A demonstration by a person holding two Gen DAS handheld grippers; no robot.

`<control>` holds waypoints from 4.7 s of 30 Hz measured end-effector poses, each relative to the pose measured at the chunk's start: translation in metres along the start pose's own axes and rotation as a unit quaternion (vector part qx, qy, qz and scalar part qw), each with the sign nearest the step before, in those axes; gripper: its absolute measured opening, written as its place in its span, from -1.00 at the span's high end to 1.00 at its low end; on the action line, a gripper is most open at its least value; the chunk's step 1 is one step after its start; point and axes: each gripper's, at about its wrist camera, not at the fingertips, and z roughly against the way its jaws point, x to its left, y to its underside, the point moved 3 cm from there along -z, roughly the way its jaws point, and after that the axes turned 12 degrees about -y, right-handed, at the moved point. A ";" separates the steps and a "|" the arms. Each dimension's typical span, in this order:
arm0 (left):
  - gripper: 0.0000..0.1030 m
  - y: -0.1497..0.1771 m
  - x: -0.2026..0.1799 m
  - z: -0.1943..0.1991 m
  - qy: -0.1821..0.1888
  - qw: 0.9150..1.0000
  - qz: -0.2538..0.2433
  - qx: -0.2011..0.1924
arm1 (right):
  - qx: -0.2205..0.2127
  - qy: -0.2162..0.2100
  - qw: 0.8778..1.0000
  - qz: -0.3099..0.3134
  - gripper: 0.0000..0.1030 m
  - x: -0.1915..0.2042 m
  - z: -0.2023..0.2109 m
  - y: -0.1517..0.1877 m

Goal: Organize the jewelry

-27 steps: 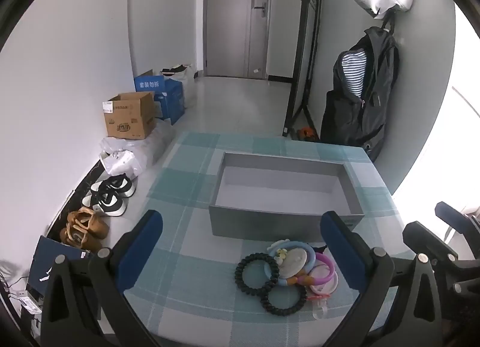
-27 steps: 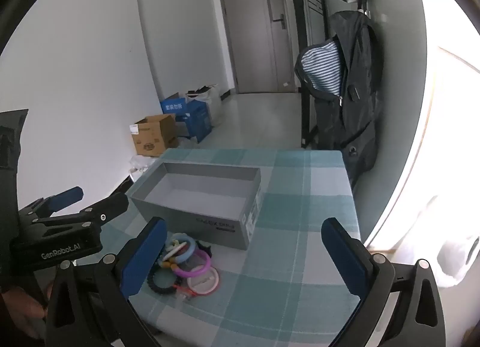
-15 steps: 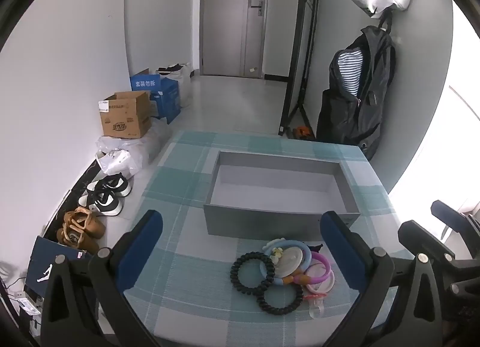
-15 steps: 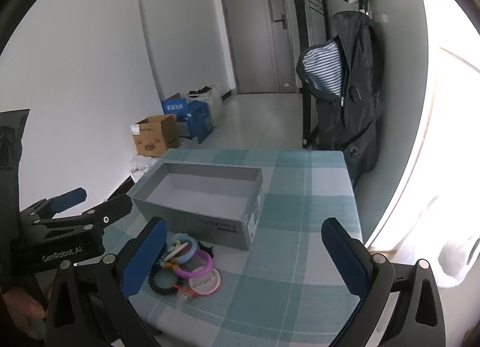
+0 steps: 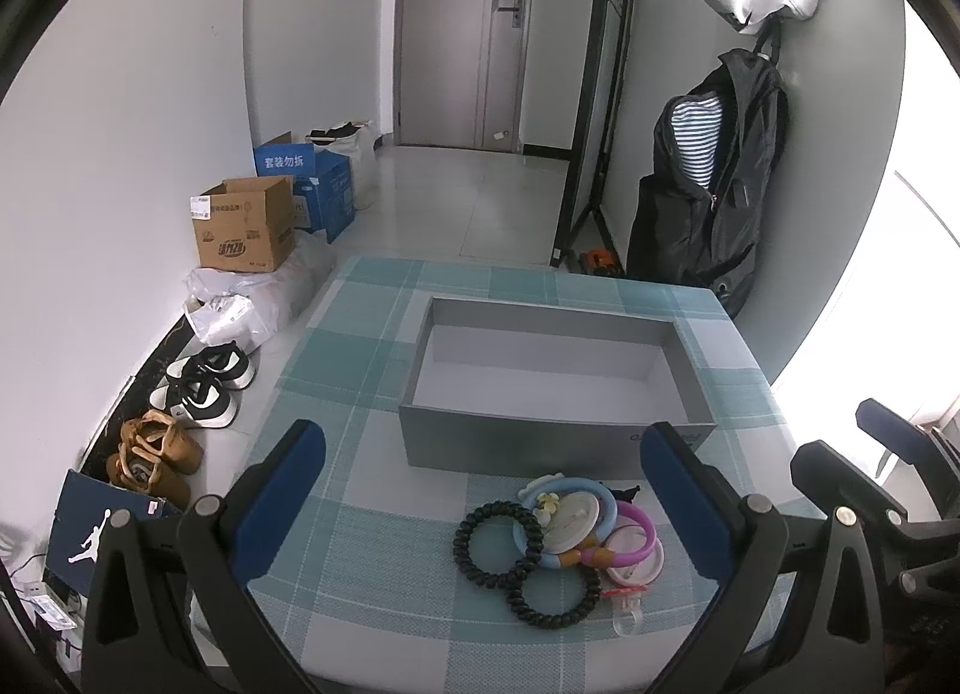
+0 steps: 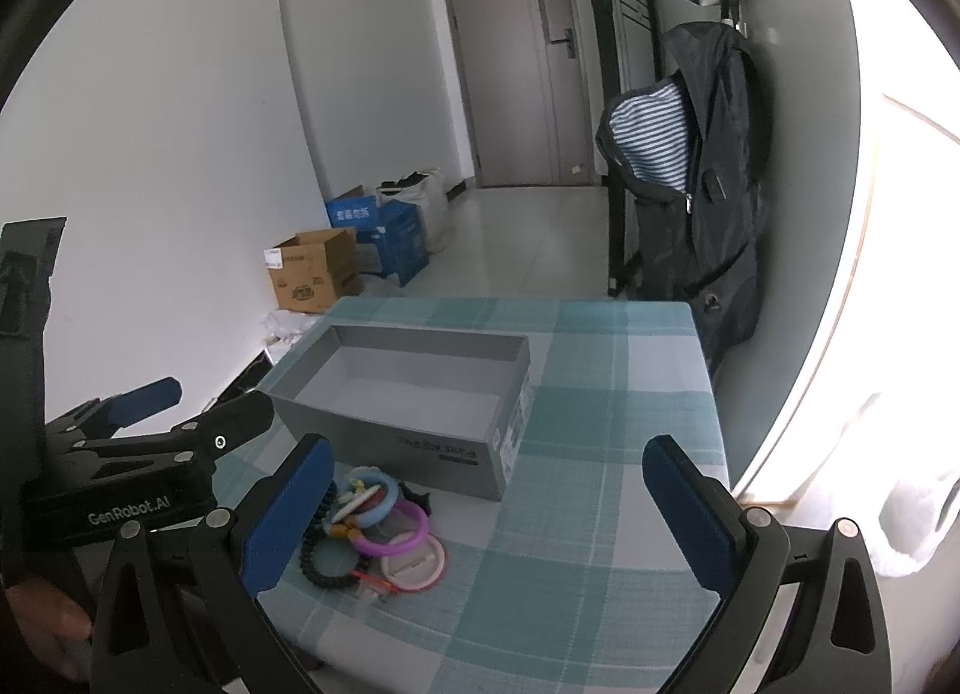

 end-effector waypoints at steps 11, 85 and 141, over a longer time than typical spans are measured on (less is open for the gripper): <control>-0.98 -0.001 -0.002 0.000 0.002 1.000 -0.004 0.001 | 0.002 -0.001 1.000 0.001 -1.00 0.001 0.000 0.000; -0.98 0.019 0.051 -0.044 0.061 0.988 0.025 0.141 | 0.167 -0.093 0.982 0.004 -0.37 0.037 -0.106 0.033; 0.27 0.015 0.039 -0.043 0.148 0.972 0.009 0.179 | 0.163 -0.147 0.975 -0.046 -0.10 0.031 -0.089 0.027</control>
